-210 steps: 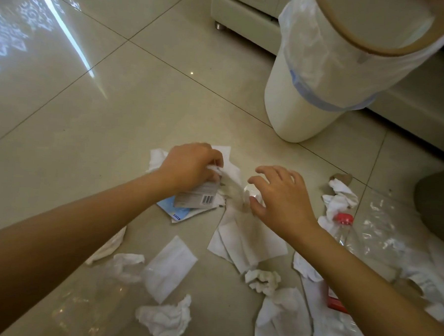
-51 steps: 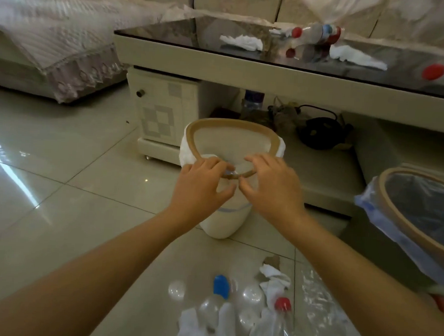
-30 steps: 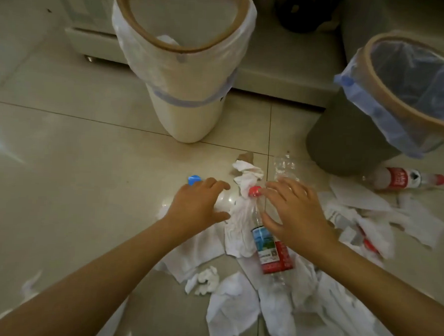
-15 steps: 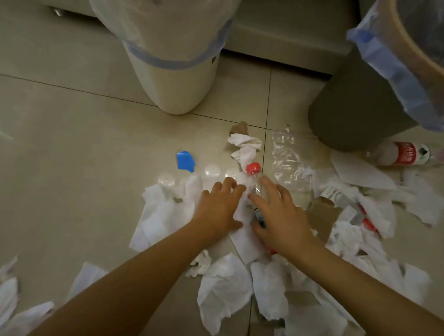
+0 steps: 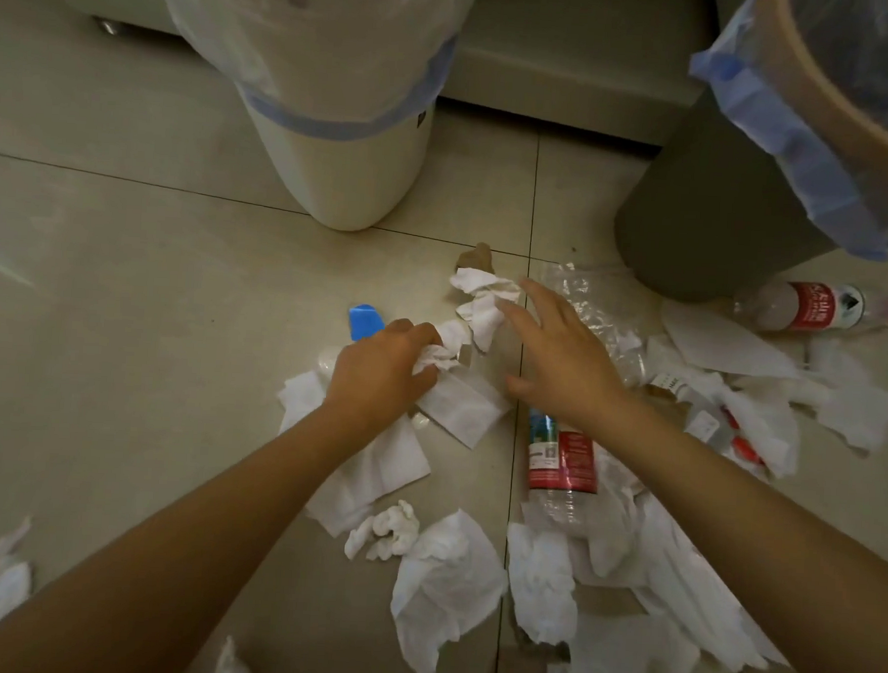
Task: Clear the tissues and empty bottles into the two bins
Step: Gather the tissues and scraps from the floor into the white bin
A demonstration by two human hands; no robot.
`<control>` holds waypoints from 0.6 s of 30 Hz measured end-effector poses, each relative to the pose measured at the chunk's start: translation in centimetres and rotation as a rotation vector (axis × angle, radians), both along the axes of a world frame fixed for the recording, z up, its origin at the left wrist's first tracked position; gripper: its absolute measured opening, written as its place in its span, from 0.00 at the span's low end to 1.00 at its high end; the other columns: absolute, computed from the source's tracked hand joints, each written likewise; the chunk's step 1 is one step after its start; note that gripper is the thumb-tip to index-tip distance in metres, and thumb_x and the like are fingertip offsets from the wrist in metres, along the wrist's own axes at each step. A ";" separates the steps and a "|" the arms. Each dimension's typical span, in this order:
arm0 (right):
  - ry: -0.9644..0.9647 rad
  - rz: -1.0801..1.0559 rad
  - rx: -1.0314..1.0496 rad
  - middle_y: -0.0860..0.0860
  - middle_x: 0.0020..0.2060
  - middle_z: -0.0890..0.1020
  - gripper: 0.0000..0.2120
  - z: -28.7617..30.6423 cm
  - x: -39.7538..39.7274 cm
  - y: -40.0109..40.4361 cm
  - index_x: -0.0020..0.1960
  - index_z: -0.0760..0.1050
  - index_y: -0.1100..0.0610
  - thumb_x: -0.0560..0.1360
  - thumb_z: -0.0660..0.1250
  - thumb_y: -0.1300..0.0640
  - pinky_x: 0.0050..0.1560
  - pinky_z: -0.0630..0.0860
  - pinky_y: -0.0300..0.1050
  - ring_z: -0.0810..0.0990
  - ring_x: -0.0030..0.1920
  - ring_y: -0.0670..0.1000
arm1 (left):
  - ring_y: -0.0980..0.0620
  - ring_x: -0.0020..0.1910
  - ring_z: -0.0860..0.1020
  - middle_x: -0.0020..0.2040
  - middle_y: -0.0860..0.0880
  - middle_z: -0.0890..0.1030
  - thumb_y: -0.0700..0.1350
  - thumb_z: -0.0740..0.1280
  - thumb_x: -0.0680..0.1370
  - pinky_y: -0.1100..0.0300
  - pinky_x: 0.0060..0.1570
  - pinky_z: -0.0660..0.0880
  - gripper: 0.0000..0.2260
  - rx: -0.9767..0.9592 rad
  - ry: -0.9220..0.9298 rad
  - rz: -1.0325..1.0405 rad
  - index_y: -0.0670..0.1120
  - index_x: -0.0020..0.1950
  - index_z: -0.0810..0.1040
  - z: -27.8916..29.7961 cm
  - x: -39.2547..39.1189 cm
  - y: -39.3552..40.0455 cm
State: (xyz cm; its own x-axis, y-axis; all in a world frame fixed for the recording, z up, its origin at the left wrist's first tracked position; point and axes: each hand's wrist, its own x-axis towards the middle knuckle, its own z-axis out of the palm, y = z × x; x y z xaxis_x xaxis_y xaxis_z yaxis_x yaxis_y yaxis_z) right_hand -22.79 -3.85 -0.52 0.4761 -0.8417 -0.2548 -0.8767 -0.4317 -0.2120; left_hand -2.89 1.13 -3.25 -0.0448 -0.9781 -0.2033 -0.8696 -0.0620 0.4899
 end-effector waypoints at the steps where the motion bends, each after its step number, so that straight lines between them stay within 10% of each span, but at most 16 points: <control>1: -0.008 0.004 0.017 0.51 0.77 0.49 0.39 -0.1 0.9 -1.1 0.76 0.54 0.49 0.71 0.70 0.51 0.69 0.62 0.53 0.51 0.75 0.56 | 0.51 0.45 0.76 0.52 0.52 0.77 0.50 0.64 0.77 0.61 0.41 0.66 0.11 -0.009 0.009 0.012 0.51 0.59 0.75 0.3 0.3 -0.1; 12: 0.210 0.018 0.258 0.50 0.77 0.47 0.57 -3.4 5.6 -9.2 0.76 0.45 0.42 0.58 0.78 0.47 0.68 0.62 0.64 0.54 0.74 0.62 | 0.51 0.41 0.77 0.45 0.52 0.80 0.48 0.69 0.71 0.56 0.42 0.74 0.11 -0.007 0.054 0.163 0.52 0.53 0.78 0.8 5.5 0.5; 18: 0.051 0.054 0.159 0.50 0.58 0.70 0.22 -3.9 6.1 -8.8 0.60 0.74 0.48 0.67 0.72 0.53 0.48 0.70 0.44 0.73 0.56 0.55 | 0.53 0.39 0.77 0.43 0.54 0.80 0.48 0.70 0.70 0.58 0.38 0.72 0.09 -0.028 0.077 0.214 0.52 0.50 0.79 0.7 6.0 0.5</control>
